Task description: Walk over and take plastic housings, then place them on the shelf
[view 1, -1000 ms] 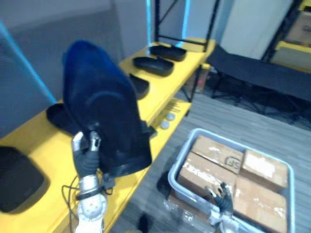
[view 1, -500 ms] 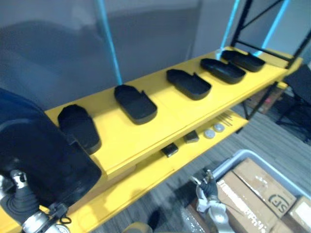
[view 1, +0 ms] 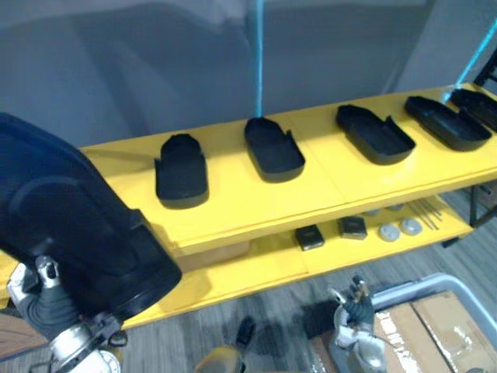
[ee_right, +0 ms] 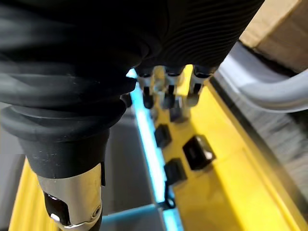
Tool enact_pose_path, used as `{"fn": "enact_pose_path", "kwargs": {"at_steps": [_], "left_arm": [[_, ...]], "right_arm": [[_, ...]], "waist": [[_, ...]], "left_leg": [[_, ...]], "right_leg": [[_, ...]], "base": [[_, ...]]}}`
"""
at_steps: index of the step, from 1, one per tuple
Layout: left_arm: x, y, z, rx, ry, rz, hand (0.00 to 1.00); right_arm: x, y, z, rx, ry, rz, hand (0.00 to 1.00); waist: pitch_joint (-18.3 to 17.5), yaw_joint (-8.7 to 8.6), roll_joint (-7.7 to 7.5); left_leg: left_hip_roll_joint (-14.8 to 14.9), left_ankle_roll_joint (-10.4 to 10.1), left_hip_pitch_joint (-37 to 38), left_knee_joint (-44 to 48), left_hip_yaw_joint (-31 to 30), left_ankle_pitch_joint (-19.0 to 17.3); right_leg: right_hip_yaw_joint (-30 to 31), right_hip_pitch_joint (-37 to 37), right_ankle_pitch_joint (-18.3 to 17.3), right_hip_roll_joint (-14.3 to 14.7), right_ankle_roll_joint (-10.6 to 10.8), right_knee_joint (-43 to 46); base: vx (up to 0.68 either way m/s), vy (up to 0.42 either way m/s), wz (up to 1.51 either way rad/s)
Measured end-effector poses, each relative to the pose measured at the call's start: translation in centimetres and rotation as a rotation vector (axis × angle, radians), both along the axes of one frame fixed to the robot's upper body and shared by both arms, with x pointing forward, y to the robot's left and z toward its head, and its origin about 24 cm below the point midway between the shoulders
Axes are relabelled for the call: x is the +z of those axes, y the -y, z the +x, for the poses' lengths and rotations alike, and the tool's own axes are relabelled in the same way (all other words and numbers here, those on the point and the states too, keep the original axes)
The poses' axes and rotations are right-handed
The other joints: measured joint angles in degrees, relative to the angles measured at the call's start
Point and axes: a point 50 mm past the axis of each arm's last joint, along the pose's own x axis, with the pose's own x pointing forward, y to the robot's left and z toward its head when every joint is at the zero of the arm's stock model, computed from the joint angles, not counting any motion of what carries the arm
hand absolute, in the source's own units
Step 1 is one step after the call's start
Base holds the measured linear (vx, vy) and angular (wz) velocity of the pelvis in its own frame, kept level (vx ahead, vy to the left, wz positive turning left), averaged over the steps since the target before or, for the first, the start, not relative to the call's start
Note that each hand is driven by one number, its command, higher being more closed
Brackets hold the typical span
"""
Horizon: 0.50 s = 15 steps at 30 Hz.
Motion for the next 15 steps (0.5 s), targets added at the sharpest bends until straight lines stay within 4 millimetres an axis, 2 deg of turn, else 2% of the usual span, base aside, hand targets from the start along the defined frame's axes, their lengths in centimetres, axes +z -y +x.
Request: {"fn": "enact_pose_path", "kwargs": {"at_steps": [5,9,12,15], "left_arm": [[0.0,0.1,0.1,-0.008,-0.004,0.000,1.00],[0.0,0.1,0.2,-0.020,-0.009,0.005,1.00],[-0.7,0.0,0.1,-0.012,-0.055,-0.008,1.00],[-2.0,-0.3,-0.2,0.005,-0.139,-0.035,1.00]], "right_arm": [[0.9,-0.8,0.9,-0.016,0.067,0.020,0.00],[1.7,-1.0,1.8,-0.007,0.119,0.018,0.00],[2.2,-1.0,2.6,0.013,0.148,0.010,0.00],[3.5,-1.0,4.5,0.057,0.213,-0.001,0.00]], "waist": [[-0.14,1.05,-0.26],[-0.14,1.02,-0.26],[-0.20,1.03,-0.17],[0.09,1.20,0.29]], "left_leg": [[-0.14,0.18,0.35,-0.14,1.53,0.23],[-0.07,0.19,0.65,-0.24,2.44,0.23],[0.11,0.25,1.59,-0.98,2.83,0.62],[0.45,-0.09,1.84,-1.04,2.37,1.83]], "right_leg": [[0.65,0.68,-0.03,-0.48,0.06,-0.38],[1.48,0.71,-0.03,-0.59,0.07,-0.49],[1.75,1.02,-0.09,-0.62,0.13,-0.40],[1.64,0.85,-0.71,-0.42,0.14,0.91]], "base": [[0.03,-0.061,-0.02],[-0.02,-0.068,-0.08],[-0.03,-0.081,-0.07],[-0.04,-0.033,0.05]]}}
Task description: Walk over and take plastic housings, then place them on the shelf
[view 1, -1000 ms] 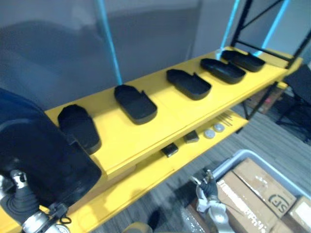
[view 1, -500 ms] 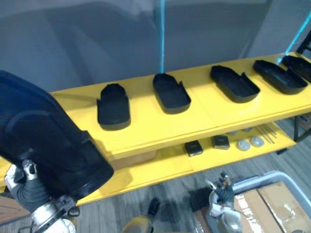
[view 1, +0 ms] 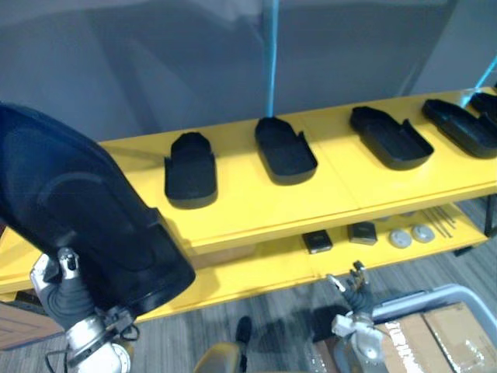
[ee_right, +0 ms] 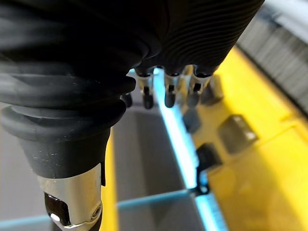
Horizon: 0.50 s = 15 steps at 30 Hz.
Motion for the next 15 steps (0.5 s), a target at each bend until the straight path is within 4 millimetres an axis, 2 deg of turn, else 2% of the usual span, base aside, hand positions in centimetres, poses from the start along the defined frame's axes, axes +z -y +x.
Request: {"fn": "enact_pose_path", "kwargs": {"at_steps": [3,4,5,6,7,9,10,11,12,13,14,15], "left_arm": [[-1.5,-0.4,-1.4,0.024,-0.110,-0.022,1.00],[-1.8,-0.4,-1.9,0.021,-0.139,-0.023,1.00],[-1.9,-0.4,-2.0,0.008,-0.150,-0.025,1.00],[-2.1,-0.2,-1.6,-0.018,-0.152,-0.026,1.00],[-2.0,-0.2,-1.5,-0.027,-0.147,-0.024,1.00],[-1.9,-0.2,-1.2,-0.042,-0.139,-0.018,1.00],[-1.8,-0.1,-1.1,-0.047,-0.135,-0.017,1.00],[-1.8,-0.1,-1.1,-0.050,-0.131,-0.015,1.00],[-1.7,0.0,-0.8,-0.062,-0.118,-0.012,1.00],[-1.5,0.2,-0.4,-0.085,-0.104,-0.007,1.00],[-1.4,0.2,-0.1,-0.100,-0.098,-0.004,1.00],[-1.5,0.5,0.3,-0.131,-0.101,-0.004,1.00]], "right_arm": [[1.1,-0.4,1.5,0.040,0.050,-0.006,0.00],[1.2,-0.4,1.7,0.050,0.052,-0.016,0.00],[1.2,-0.1,1.6,0.051,0.048,-0.029,0.00],[1.1,0.6,1.3,0.036,0.032,-0.042,0.00],[1.1,1.3,1.2,0.014,0.028,-0.048,0.00],[1.3,2.5,1.0,-0.037,0.034,-0.055,0.00],[1.4,3.1,0.9,-0.054,0.035,-0.064,0.00],[1.4,3.3,0.9,-0.059,0.036,-0.067,0.00],[1.5,3.8,0.8,-0.079,0.044,-0.070,0.00],[1.6,4.0,0.7,-0.093,0.052,-0.068,0.00],[1.7,4.3,0.7,-0.108,0.057,-0.064,0.00],[1.6,4.7,0.4,-0.139,0.057,-0.054,0.00]], "waist": [[0.87,0.38,1.07],[1.28,0.93,2.10],[1.62,1.14,2.70],[1.75,1.07,2.23],[1.62,1.01,1.83],[1.64,0.90,1.72],[1.39,0.64,1.85],[1.38,0.33,1.79],[1.22,-0.21,1.80],[0.99,-0.20,1.98],[0.95,-0.21,2.20],[0.55,-0.32,2.80]], "left_leg": [[0.26,-0.62,1.32,0.08,-1.27,0.73],[0.62,-0.10,1.57,0.52,-0.60,-0.73],[1.06,1.69,0.96,1.98,0.91,-2.72],[1.65,5.04,-0.88,4.97,5.02,-7.98],[2.65,6.61,-3.24,8.50,9.41,-9.51],[4.27,8.37,-5.63,18.56,16.80,-11.01],[5.36,7.74,-5.01,23.78,19.23,-12.94],[5.76,6.22,-4.31,25.49,19.73,-15.21],[6.72,3.11,-3.34,27.10,19.66,-18.84],[7.95,0.93,-2.07,25.94,19.59,-20.53],[8.30,0.46,-1.27,24.36,19.48,-20.84],[7.34,0.21,0.10,20.34,19.23,-20.98]], "right_leg": [[-0.61,0.94,-1.11,0.55,-0.36,1.93],[-1.50,1.81,-1.04,1.32,-0.46,2.34],[-3.06,2.76,-0.76,1.80,-0.67,1.40],[-6.52,3.90,0.47,1.68,-1.15,-1.30],[-9.22,3.64,1.01,1.05,-1.52,-2.20],[-13.47,3.02,1.60,-0.04,-1.45,-2.39],[-15.78,2.61,2.11,-0.75,-1.34,-2.50],[-16.78,2.43,2.45,-1.17,-1.27,-2.70],[-18.67,1.76,3.45,-1.48,-1.09,-3.33],[-19.55,0.79,4.43,-1.67,-0.67,-3.63],[-19.88,0.49,4.74,-1.81,-0.57,-3.63],[-20.59,0.28,5.19,-2.05,-0.21,-3.46]], "base": [[-0.08,-0.033,0.21],[-0.13,-0.034,0.43],[-0.17,-0.043,0.85],[-0.17,-0.051,1.11],[-0.13,-0.044,1.09],[-0.11,-0.013,1.11],[-0.06,0.034,1.12],[0.06,0.013,1.05],[0.19,-0.054,0.91],[0.23,-0.081,0.82],[0.20,-0.001,0.69],[0.16,0.118,0.69]]}}
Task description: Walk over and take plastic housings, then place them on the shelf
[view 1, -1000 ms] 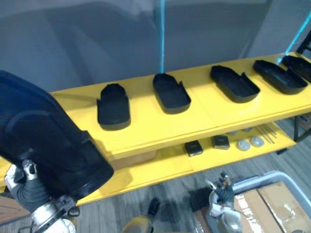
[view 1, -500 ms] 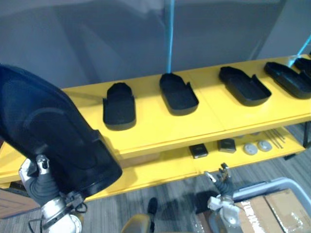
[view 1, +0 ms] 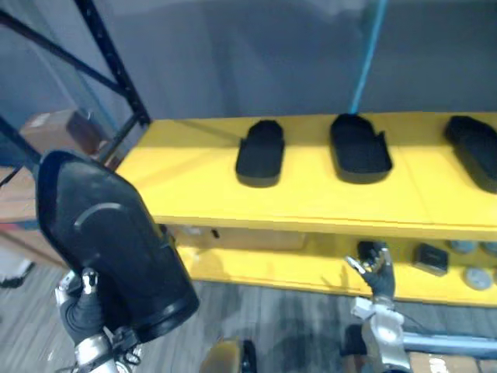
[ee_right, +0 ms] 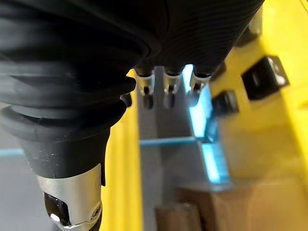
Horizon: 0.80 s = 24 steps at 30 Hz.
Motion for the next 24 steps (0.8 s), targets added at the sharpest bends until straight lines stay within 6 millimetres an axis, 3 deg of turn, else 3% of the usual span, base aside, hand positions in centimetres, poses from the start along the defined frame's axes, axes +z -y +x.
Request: {"fn": "enact_pose_path", "kwargs": {"at_steps": [2,3,6,10,11,15,17,18,19,20,21,22,24], "left_arm": [[-0.3,0.5,0.8,-0.059,-0.006,-0.004,1.00],[-0.5,0.8,1.0,-0.088,-0.020,-0.008,1.00],[-1.0,1.2,1.2,-0.138,-0.036,-0.040,1.00],[-0.9,2.8,2.1,-0.230,-0.023,-0.056,1.00],[-0.9,2.9,2.2,-0.235,-0.023,-0.058,1.00],[-0.7,2.9,2.2,-0.233,-0.013,-0.056,1.00],[-0.4,2.9,2.3,-0.234,0.006,-0.056,1.00],[0.1,3.0,2.6,-0.239,0.030,-0.050,1.00],[0.3,3.1,3.0,-0.247,0.047,-0.049,1.00],[0.5,3.2,3.2,-0.251,0.055,-0.045,1.00],[1.0,3.1,3.6,-0.263,0.077,-0.027,1.00],[1.8,3.2,4.3,-0.288,0.110,-0.002,1.00],[2.8,3.6,5.4,-0.336,0.158,0.028,1.00]], "right_arm": [[-0.1,-0.1,-0.1,-0.034,0.001,0.012,0.00],[-0.6,-0.1,-0.5,-0.088,-0.013,0.032,0.00],[-0.5,-0.1,-0.3,-0.131,-0.008,0.041,0.00],[0.2,0.7,-0.4,-0.230,0.021,0.030,0.00],[0.5,0.9,-0.4,-0.248,0.034,0.026,0.00],[0.7,1.3,-0.9,-0.283,0.042,0.015,0.00],[0.5,0.9,-0.9,-0.277,0.036,0.019,0.00],[0.5,0.6,-0.9,-0.265,0.036,0.016,0.00],[0.5,0.4,-1.1,-0.253,0.030,0.000,0.00],[0.5,0.3,-1.3,-0.248,0.028,-0.005,0.00],[0.4,0.1,-1.7,-0.249,0.026,-0.006,0.00],[0.3,-0.2,-2.0,-0.254,0.027,-0.006,0.00],[0.5,-0.3,-2.5,-0.273,0.045,-0.014,0.00]], "waist": [[-0.51,-0.37,-0.46],[-0.88,-0.52,-1.41],[-1.31,-1.60,-2.09],[-1.62,-2.20,-1.43],[-1.73,-2.89,-1.15],[-2.04,-2.96,0.11],[-2.14,-3.04,0.29],[-1.34,-3.03,-0.37],[-0.64,-3.38,-0.08],[-0.62,-3.66,0.05],[-0.55,-4.65,0.03],[-0.54,-6.03,0.29],[-0.34,-7.04,-0.49]], "left_leg": [[-2.21,0.97,1.83,-4.24,-0.95,1.20],[-3.42,1.68,3.01,-7.40,-1.30,2.63],[-4.81,2.93,4.75,-14.27,-1.62,6.50],[-5.50,2.73,5.81,-18.61,-2.66,9.76],[-5.61,2.50,6.18,-19.87,-3.14,10.72],[-5.70,1.84,6.69,-23.55,-2.74,12.46],[-6.32,1.86,6.97,-24.42,-2.14,12.42],[-7.14,1.94,7.48,-24.62,-1.42,12.32],[-7.32,2.13,8.09,-24.66,-1.83,12.19],[-7.32,2.16,8.32,-24.62,-2.39,12.17],[-7.13,2.45,8.35,-23.81,-4.37,12.05],[-6.58,2.76,8.25,-23.63,-7.49,12.27],[-5.92,2.70,6.98,-24.39,-11.08,12.25]], "right_leg": [[0.33,0.33,0.86,-0.93,-0.66,-0.11],[1.02,0.28,1.37,-1.40,-1.54,-0.31],[3.38,-0.64,3.29,-1.02,-3.76,-2.50],[3.53,-0.50,5.20,-0.40,-1.87,-3.61],[3.57,-0.58,5.23,-0.31,-1.81,-3.45],[4.89,-1.74,5.16,-0.11,-1.75,-3.60],[5.27,-2.37,4.02,-1.06,-1.13,-2.93],[5.39,-2.91,1.78,-2.96,0.12,0.07],[5.81,-3.74,1.09,-4.45,-0.27,5.17],[7.16,-4.93,0.90,-4.94,-0.62,8.50],[12.92,-7.64,1.00,-5.65,-2.94,15.29],[19.23,-10.34,-0.84,-4.61,-5.97,19.23],[25.62,-12.10,-3.27,-1.71,-5.43,16.23]], "base": [[0.13,0.145,0.58],[0.09,0.098,0.29],[0.04,0.075,0.13],[-0.07,0.024,0.12],[-0.10,0.007,0.22],[-0.11,0.041,-0.05],[-0.07,0.082,-0.11],[-0.08,0.095,-0.04],[-0.08,0.094,0.05],[-0.03,0.204,0.34],[0.00,0.290,0.72],[0.00,0.340,0.96],[-0.12,0.275,1.10]]}}
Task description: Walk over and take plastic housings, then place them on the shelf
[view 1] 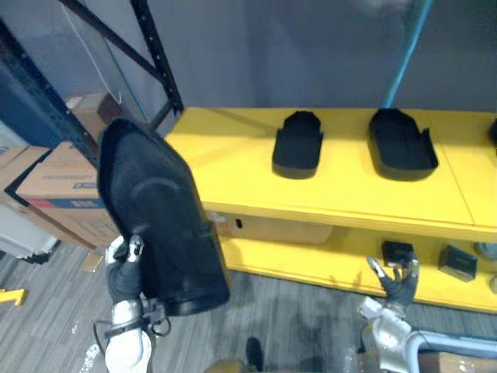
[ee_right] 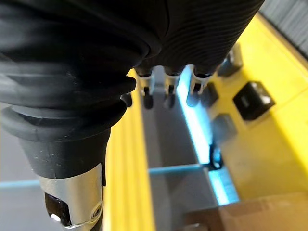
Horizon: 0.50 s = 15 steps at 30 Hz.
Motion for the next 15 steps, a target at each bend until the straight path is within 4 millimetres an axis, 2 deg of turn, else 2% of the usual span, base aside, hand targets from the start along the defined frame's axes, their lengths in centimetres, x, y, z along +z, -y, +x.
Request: {"fn": "enact_pose_path", "kwargs": {"at_steps": [1,2,3,4,5,7,10,12,15], "left_arm": [[0.3,0.3,0.4,-0.010,0.019,-0.005,1.00],[0.3,0.5,0.5,-0.010,0.022,-0.013,1.00],[0.7,0.2,0.4,0.003,0.036,-0.006,1.00],[0.3,0.6,0.3,0.008,0.024,-0.038,1.00],[0.0,0.8,0.3,0.014,0.015,-0.052,1.00],[-0.8,0.7,-0.3,0.065,-0.025,-0.098,1.00],[-0.8,1.0,-0.4,0.097,-0.009,-0.166,1.00],[-0.6,1.1,-0.5,0.099,0.006,-0.178,1.00],[0.6,1.2,-0.6,0.114,0.054,-0.145,1.00]], "right_arm": [[0.4,-0.1,0.1,-0.004,0.023,-0.013,0.00],[0.7,-0.2,0.2,-0.008,0.040,-0.015,0.00],[1.3,-1.1,0.4,-0.022,0.088,0.011,0.00],[2.2,-0.9,0.5,-0.026,0.131,0.003,0.00],[2.4,-0.9,0.5,-0.031,0.143,0.004,0.00],[2.3,-1.4,0.5,-0.011,0.141,0.018,0.00],[2.4,-1.9,0.7,-0.013,0.154,0.037,0.00],[2.1,-2.1,0.5,-0.026,0.139,0.051,0.00],[1.8,-2.5,0.1,-0.068,0.124,0.070,0.00]], "waist": [[0.19,0.02,-0.39],[-0.04,0.03,-1.22],[0.06,0.22,-6.83],[0.55,0.74,-6.01],[0.96,1.15,-5.44],[-0.76,2.62,-6.23],[-1.91,2.69,-6.51],[-2.23,2.93,-5.99],[-3.20,2.86,-6.02]], "left_leg": [[0.51,-0.58,-1.12,-0.46,-0.62,-0.38],[0.45,-1.60,-1.74,-0.46,-0.76,-1.06],[-2.42,-0.21,-3.44,5.16,3.35,-2.92],[0.45,0.28,-5.63,16.65,5.78,-7.91],[1.39,-1.02,-5.72,17.72,6.02,-9.58],[1.66,-1.96,-4.65,15.11,6.39,-9.48],[2.90,-2.13,-4.87,14.29,8.17,-9.04],[2.91,-2.39,-4.37,13.51,7.78,-8.85],[2.14,-2.73,-2.99,10.18,6.51,-6.69]], "right_leg": [[2.92,-1.30,0.17,1.91,0.27,-3.53],[4.27,-1.36,0.59,2.60,0.86,-6.55],[5.85,-1.48,0.96,-1.74,2.47,-12.78],[2.87,-0.12,4.31,-1.73,6.91,-12.20],[2.31,1.08,4.58,-0.96,7.13,-12.54],[1.80,2.98,6.48,-0.47,7.14,-16.20],[-0.76,4.92,8.90,0.41,7.59,-19.53],[-1.54,5.55,9.62,0.58,7.29,-19.50],[-2.26,5.70,9.80,0.43,7.01,-18.77]], "base": [[-0.17,0.218,0.89],[0.00,0.047,0.59],[0.22,-0.185,0.55],[0.28,-0.206,0.49],[0.15,-0.155,0.23],[0.06,-0.064,0.07],[0.11,-0.108,0.32],[0.12,-0.045,0.25],[0.14,-0.013,0.26]]}}
